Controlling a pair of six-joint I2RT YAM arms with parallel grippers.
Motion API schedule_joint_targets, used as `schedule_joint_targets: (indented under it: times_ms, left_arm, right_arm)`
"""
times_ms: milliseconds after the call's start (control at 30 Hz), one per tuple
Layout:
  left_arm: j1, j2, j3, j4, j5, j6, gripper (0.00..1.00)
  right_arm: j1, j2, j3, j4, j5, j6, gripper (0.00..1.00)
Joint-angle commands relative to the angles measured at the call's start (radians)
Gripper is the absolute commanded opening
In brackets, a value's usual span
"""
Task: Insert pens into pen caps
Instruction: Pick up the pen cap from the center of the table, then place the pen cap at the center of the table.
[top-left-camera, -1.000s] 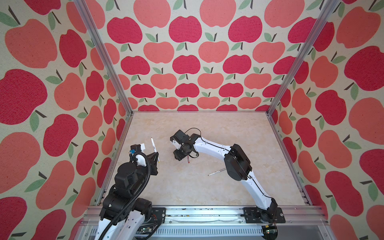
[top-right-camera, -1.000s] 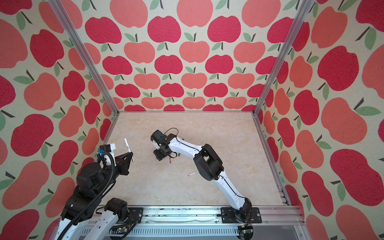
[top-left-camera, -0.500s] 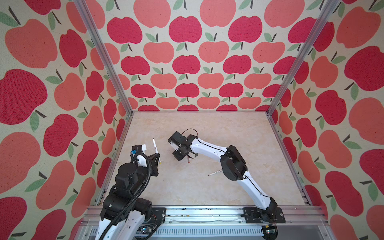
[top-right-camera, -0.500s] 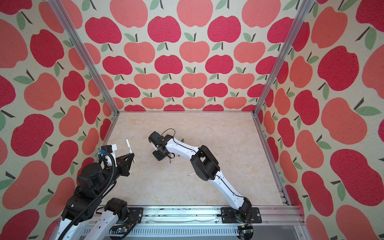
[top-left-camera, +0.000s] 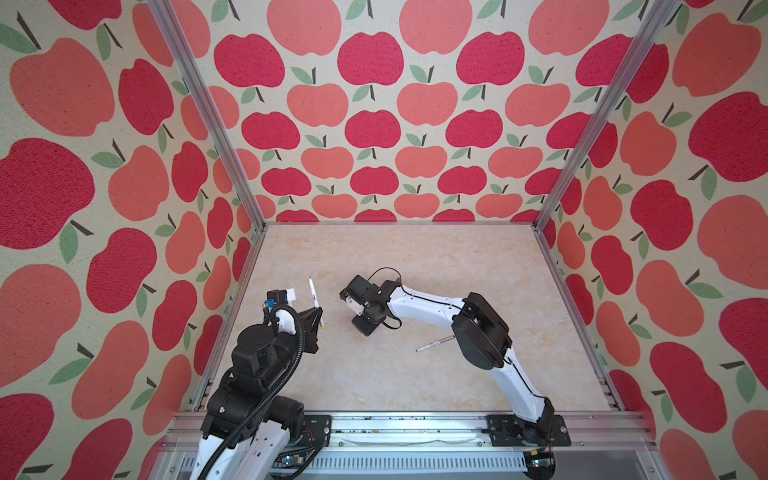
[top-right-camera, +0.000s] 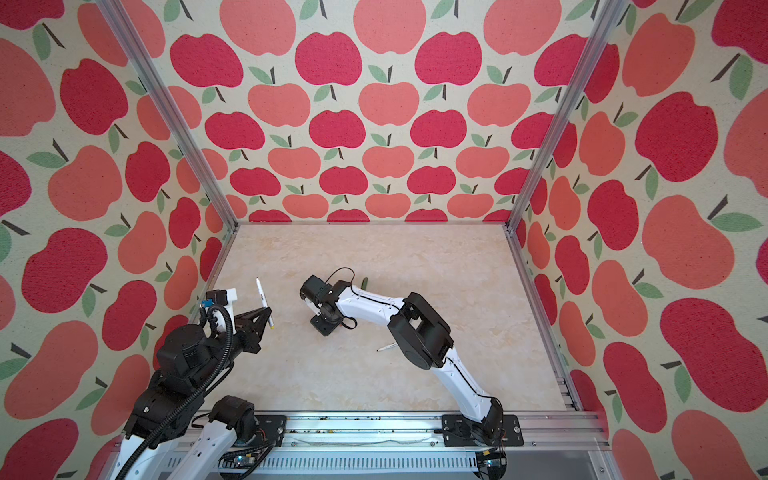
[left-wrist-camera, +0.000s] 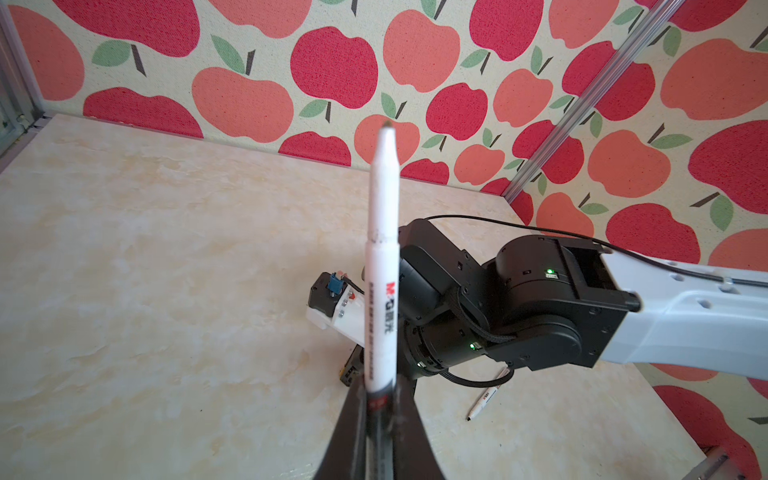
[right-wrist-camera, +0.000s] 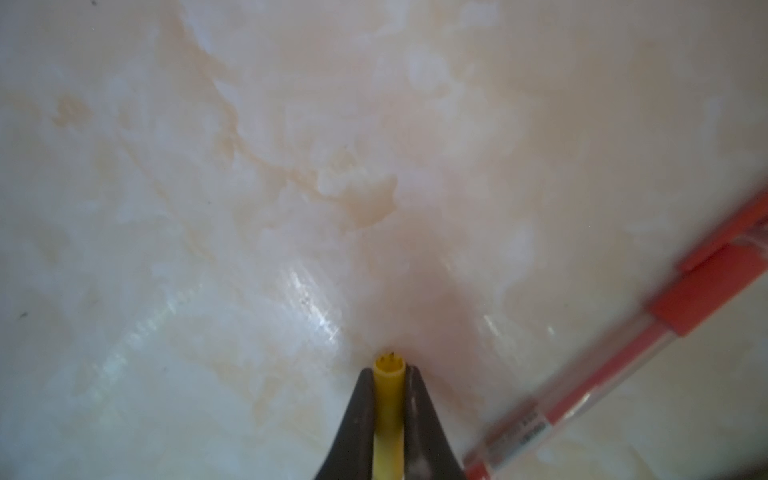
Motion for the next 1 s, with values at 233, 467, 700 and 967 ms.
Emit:
schedule_joint_targets:
  times_ms: [233, 467, 700, 967]
  left_arm:
    - [0.000, 0.136, 0.007, 0.046, 0.186, 0.004, 0.00]
    - [-0.062, 0.224, 0.010, 0.116, 0.173, -0.007, 0.00]
    - [-0.188, 0.313, 0.036, 0.143, 0.067, 0.023, 0.00]
    - [-0.241, 0.369, 0.037, 0.187, 0.043, 0.016, 0.00]
  right_arm:
    - [-0.012, -0.299, -0.340, 0.033, -0.092, -0.053, 0.12]
    - [-0.064, -0.415, -0.533, 0.091, -0.077, -0.024, 0.12]
    - [-0.141, -0.441, -0.616, 0.150, -0.042, -0.018, 0.12]
    - [-0.178, -0.402, -0.587, 0.201, 0.019, -0.013, 0.23]
